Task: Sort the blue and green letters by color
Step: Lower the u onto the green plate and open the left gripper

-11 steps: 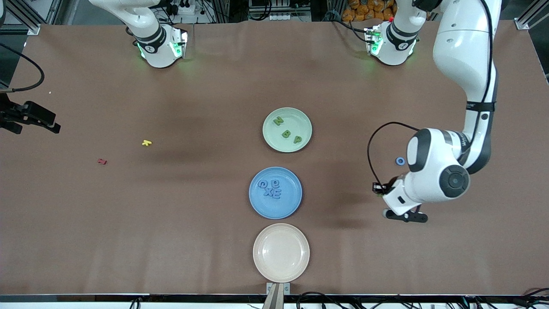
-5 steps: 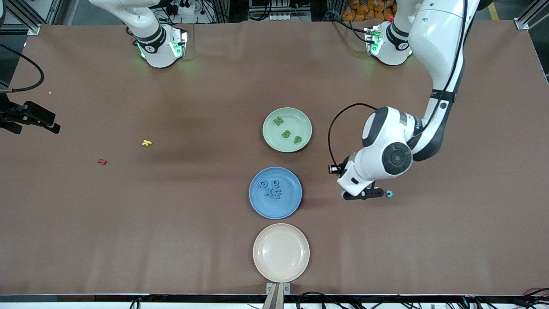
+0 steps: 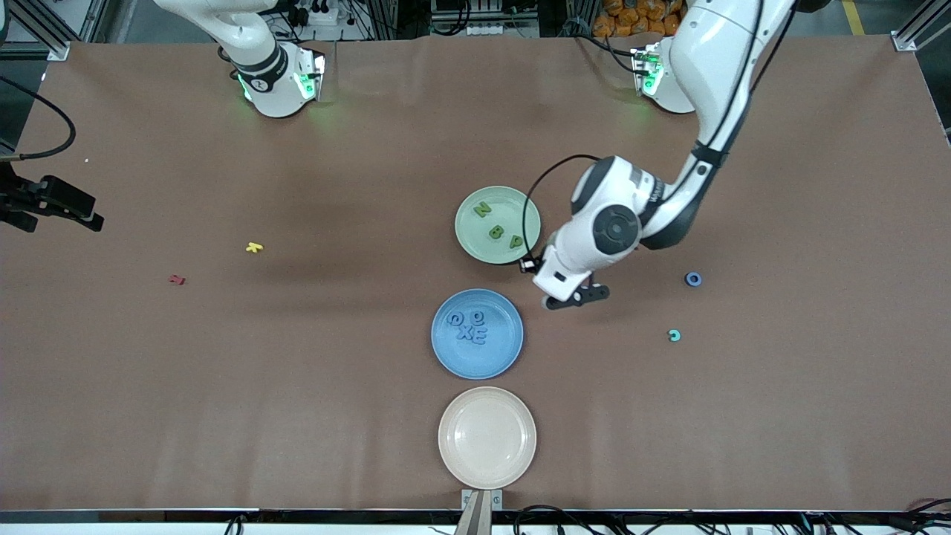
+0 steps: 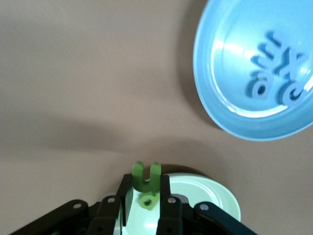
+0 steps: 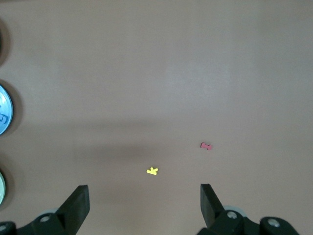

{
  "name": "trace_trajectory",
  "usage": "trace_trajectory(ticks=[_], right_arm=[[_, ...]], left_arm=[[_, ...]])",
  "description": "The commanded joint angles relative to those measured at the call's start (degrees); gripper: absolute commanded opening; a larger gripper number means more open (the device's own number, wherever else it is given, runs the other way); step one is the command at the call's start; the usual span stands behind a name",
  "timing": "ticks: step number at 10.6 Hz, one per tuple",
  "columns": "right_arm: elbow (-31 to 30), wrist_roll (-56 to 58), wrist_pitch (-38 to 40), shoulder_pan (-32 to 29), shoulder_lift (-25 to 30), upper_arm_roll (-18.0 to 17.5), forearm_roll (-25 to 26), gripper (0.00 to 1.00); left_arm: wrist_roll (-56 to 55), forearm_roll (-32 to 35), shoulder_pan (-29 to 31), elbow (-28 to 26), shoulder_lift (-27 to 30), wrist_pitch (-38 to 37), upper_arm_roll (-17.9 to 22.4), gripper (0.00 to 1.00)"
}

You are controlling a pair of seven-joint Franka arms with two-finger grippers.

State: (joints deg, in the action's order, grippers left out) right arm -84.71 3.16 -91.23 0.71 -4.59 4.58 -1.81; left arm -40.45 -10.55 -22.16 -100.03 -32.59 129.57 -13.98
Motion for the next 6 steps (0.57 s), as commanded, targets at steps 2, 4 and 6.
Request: trace_trajectory(ticks=[2,4,6], right_arm=[[0.43,-0.43,0.09,-0.89,-0.06,-0.8,0.58,1.0],[0.43,-0.43,0.09,-0.89,-0.06,-0.8,0.58,1.0],[0.43,-0.43,0.09,-0.8,-0.06,-0.8,0.58,1.0]], left_arm=[[-10.84,-0.08,-3.32,-7.97,1.65,8.31,-3.59,0.0],[-15.78,4.19,-3.86,-9.91,1.57,9.3,-5.18,0.0],[-21.12,10.35,-3.94,-11.93,1.48,9.21,-6.93,0.0]])
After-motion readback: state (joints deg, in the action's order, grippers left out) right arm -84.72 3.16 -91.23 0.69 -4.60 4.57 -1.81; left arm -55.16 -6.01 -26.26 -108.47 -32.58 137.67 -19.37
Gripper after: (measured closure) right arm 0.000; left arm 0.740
